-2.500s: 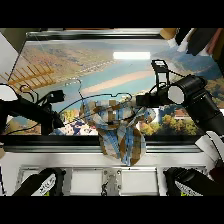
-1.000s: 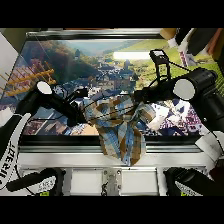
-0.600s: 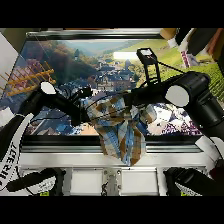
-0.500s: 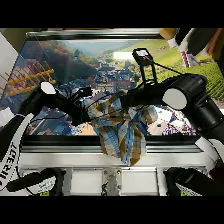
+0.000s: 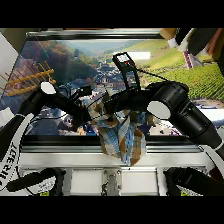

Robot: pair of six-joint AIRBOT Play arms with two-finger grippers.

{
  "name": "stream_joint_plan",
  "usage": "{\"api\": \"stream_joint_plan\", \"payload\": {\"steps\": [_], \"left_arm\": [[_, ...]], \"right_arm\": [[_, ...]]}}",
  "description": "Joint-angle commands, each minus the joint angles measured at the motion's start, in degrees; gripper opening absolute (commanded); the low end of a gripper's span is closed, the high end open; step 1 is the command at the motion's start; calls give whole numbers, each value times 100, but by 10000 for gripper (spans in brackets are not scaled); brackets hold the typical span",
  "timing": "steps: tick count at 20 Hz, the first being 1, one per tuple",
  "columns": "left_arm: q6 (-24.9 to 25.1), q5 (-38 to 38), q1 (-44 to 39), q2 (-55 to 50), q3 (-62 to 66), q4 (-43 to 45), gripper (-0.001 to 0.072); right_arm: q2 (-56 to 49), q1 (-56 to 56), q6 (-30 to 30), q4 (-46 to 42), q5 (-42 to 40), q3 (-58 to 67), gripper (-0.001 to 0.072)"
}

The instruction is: Fold the clothes and pants, and hang the long-sleeved shirts on hangers.

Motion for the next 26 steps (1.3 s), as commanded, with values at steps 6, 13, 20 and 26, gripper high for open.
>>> {"api": "stream_joint_plan", "payload": {"steps": [6, 13, 20, 26], "left_arm": [[-2, -9, -2, -2, 4, -7, 10], [-2, -9, -2, -2, 4, -4, 10], [-4, 0, -2, -2, 4, 103, 11], [931, 66, -2, -2, 7, 94, 11]], "right_arm": [[59, -205, -398, 138, 520, 131, 682], [9, -3176, -3882, 4015, 2264, 649, 683], [-223, -4559, -4052, 4113, 2002, 643, 682], [-452, -5436, -7278, 4955, 3226, 496, 682]]}}
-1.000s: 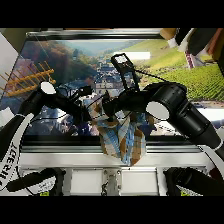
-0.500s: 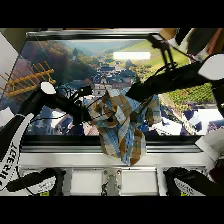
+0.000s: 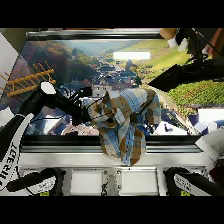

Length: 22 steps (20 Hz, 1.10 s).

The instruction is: Fold the clothes and pants, and hang the long-sleeved shirts on hangers.

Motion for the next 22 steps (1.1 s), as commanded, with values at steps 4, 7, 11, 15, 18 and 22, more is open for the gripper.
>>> {"api": "stream_joint_plan", "payload": {"steps": [4, 7, 11, 15, 18, 22], "left_arm": [[721, 175, -2, -2, 7, -2, 10], [721, 175, -2, -2, 7, -2, 10], [721, 173, -2, -2, 7, -4, 10], [719, 170, -2, -2, 7, -7, 11], [719, 170, -2, -2, 7, -7, 11], [719, 173, -2, -2, 7, -4, 11]], "right_arm": [[-678, -1043, -2920, 1349, 1366, -415, 682], [-997, -1117, -3563, 1858, 1526, -855, 682], [-1272, -992, -4251, 2210, 1526, -1432, 682], [-1598, -737, -4529, 2404, 1517, -1615, 682], [-1823, -509, -4621, 2411, 1508, -1615, 682], [-1998, -249, -4623, 2411, 1504, -1615, 682]]}}
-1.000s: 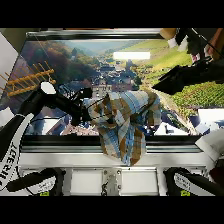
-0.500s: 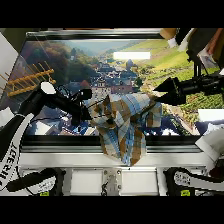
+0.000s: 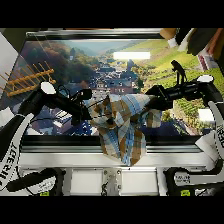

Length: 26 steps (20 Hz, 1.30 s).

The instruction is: Fold the clothes and pants, and hang the long-sleeved shirts on hangers.

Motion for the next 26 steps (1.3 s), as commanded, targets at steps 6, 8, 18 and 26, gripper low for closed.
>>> {"api": "stream_joint_plan", "payload": {"steps": [6, 8, 18, 26], "left_arm": [[-4, 2, -2, -2, 7, 0, 11], [-4, 2, -2, -2, 7, 2, 11], [-4, 4, -2, -2, 7, 9, 11], [-4, 4, -2, -2, 7, 11, 11]], "right_arm": [[-249, 385, -63, 66, -42, -13, 682], [-249, 396, -59, 66, -42, -13, 682], [-249, 393, -15, 68, -15, -13, 682], [-249, 393, -15, 66, -15, -13, 601]]}}
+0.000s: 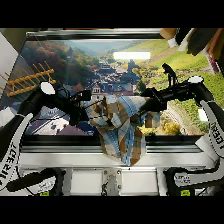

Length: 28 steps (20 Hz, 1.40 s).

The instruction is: Fold the clothes and pants, and hang the long-sleeved shirts on hangers.

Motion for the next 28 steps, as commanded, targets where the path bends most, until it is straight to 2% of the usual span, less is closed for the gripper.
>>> {"api": "stream_joint_plan", "payload": {"steps": [1, 2, 3, 16, 17, 18, 19, 28], "left_arm": [[-2, 2, -2, 2, 7, -157, 11], [-4, 2, -2, 2, 7, -157, 10], [-2, 2, -2, 2, 7, -157, 11], [-7, 105, -2, 4, 7, -151, 13], [-7, 105, -2, 4, 7, -149, 81], [-44, 109, -2, 4, 7, -151, 336], [-173, 142, -2, 4, 9, -151, 403], [-1346, 348, 284, 424, 9, -155, 405]], "right_arm": [[-4, 7, -2, -4, 2, -2, 389], [-4, 7, -2, -4, 2, -2, 121], [-4, 7, -11, -2, 0, -2, 20], [-2, 7, -4, 0, -258, -2, 14], [-2, 7, -4, 0, -282, -2, 13], [-2, 7, -4, -2, -280, -2, 13], [-2, 7, -4, -2, -280, -2, 13], [2, 2, -2, 0, -428, -2, 12]]}}
